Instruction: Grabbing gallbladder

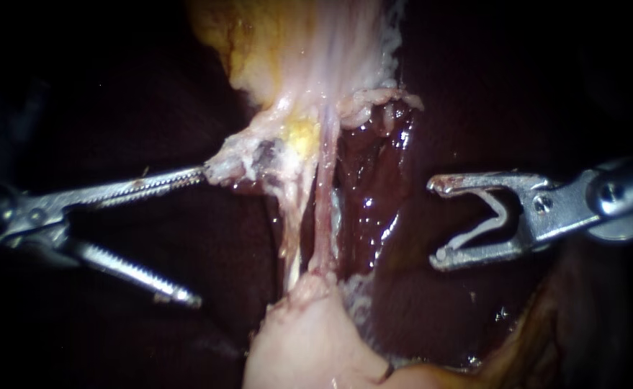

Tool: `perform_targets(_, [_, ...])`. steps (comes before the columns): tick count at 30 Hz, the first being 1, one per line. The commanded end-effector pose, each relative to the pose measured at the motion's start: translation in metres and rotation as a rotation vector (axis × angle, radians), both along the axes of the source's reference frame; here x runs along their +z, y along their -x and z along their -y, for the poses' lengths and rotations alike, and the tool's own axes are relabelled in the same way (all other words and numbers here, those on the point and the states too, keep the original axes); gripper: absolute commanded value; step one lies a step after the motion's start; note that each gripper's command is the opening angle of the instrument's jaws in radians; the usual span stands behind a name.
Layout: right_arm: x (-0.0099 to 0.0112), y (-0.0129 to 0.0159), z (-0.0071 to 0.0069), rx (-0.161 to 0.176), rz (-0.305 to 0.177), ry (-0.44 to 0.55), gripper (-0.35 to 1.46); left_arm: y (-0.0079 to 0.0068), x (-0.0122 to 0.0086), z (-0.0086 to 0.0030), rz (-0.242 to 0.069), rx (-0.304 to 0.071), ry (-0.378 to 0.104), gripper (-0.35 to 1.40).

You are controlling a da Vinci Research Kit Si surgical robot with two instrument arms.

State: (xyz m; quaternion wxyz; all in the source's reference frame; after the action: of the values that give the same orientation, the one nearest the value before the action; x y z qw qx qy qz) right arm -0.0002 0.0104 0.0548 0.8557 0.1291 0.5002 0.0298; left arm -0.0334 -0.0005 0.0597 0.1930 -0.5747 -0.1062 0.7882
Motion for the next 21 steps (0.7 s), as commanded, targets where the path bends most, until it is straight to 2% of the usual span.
perform_targets(1, [0.0, 0.0, 0.0, 0.0, 0.0, 0.0, 0.5, -0.0001, -0.0001, -0.0001, -0.004, -0.006, 0.001, 1.23])
perform_targets(3, [0.0, 0.0, 0.0, 0.0, 0.0, 0.0, 0.5, -0.0002, -0.0003, -0.0005, -0.018, -0.027, 0.005, 1.23])
perform_targets(6, [0.0, 0.0, 0.0, 0.0, 0.0, 0.0, 0.5, -0.0004, -0.0009, -0.0015, -0.047, -0.111, -0.058, 1.23])
perform_targets(7, [0.0, 0.0, 0.0, 0.0, 0.0, 0.0, 0.5, -0.0004, -0.0011, -0.002, -0.055, -0.148, -0.094, 1.21])
perform_targets(13, [0.0, -0.0001, 0.0, 0.0, 0.0, 0.0, 0.5, 0.0011, -0.0017, -0.004, -0.081, -0.279, -0.213, 1.03])
perform_targets(17, [0.0, -0.0001, 0.0, 0.0, 0.0, 0.0, 0.5, 0.0028, -0.0008, -0.0048, -0.087, -0.328, -0.254, 0.91])
perform_targets(21, [-0.0001, -0.0001, 0.0001, 0.0, 0.0, 0.0, 0.5, 0.0033, -0.0002, -0.0046, -0.096, -0.352, -0.301, 0.78])
